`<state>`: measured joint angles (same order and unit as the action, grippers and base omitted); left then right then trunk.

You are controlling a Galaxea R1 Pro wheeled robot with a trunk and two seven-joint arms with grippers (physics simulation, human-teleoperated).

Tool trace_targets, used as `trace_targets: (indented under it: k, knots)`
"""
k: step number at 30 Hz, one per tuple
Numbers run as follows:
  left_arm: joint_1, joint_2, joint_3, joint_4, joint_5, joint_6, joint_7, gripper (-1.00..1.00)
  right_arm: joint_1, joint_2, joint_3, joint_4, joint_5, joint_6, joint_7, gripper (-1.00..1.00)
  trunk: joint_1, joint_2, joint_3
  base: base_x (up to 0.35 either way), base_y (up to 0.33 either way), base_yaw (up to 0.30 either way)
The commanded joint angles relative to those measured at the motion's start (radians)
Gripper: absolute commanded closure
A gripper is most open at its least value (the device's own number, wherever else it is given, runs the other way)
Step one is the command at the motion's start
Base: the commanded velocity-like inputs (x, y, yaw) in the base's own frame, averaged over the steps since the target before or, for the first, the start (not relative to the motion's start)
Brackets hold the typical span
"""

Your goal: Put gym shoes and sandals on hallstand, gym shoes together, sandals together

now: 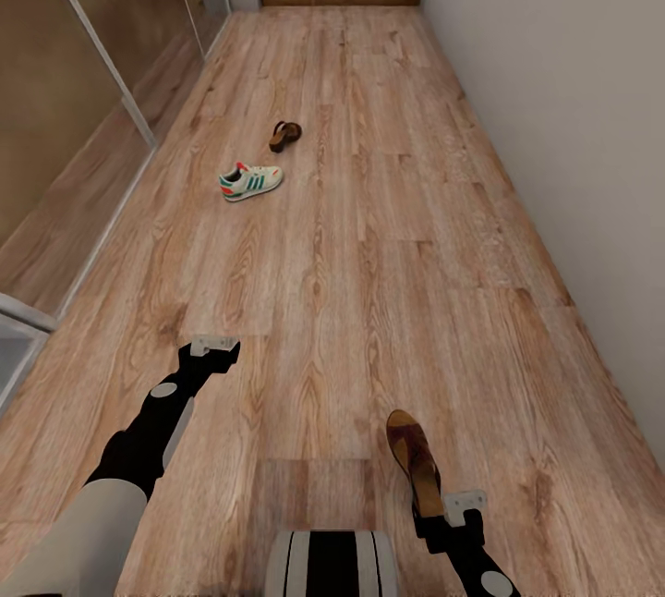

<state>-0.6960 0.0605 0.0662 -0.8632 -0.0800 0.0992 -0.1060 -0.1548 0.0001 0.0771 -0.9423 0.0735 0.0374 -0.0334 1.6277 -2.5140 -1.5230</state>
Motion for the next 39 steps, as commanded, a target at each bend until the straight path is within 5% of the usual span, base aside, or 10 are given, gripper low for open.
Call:
trace_targets:
  k: [1,18,26,39]
  knots:
    - [0.000,-0.001,0.004,-0.002,-0.008,0.005,-0.008,-1.00,0.000,0.000,0.001,-0.001,0.008,0.004,-0.003,-1.00,0.000,-0.001,-0.006,0.000,0.000,0.000]
    - [0.002,0.000,0.004,-0.002,-0.009,0.004,-0.008,-1.00,0.000,0.000,0.001,-0.001,0.008,0.003,-0.003,-1.00,0.008,-0.004,-0.096,0.000,0.000,0.000]
    - [0.003,0.001,0.003,-0.002,-0.010,0.004,-0.007,-1.00,0.000,0.000,0.001,-0.001,0.008,0.003,-0.004,-1.00,0.008,-0.004,-0.097,0.000,0.000,0.000]
    - [0.003,0.001,0.003,-0.009,-0.010,0.004,-0.006,-1.00,0.000,-0.002,-0.003,-0.001,0.009,0.005,-0.005,-1.00,0.012,-0.007,-0.136,0.000,0.000,0.000]
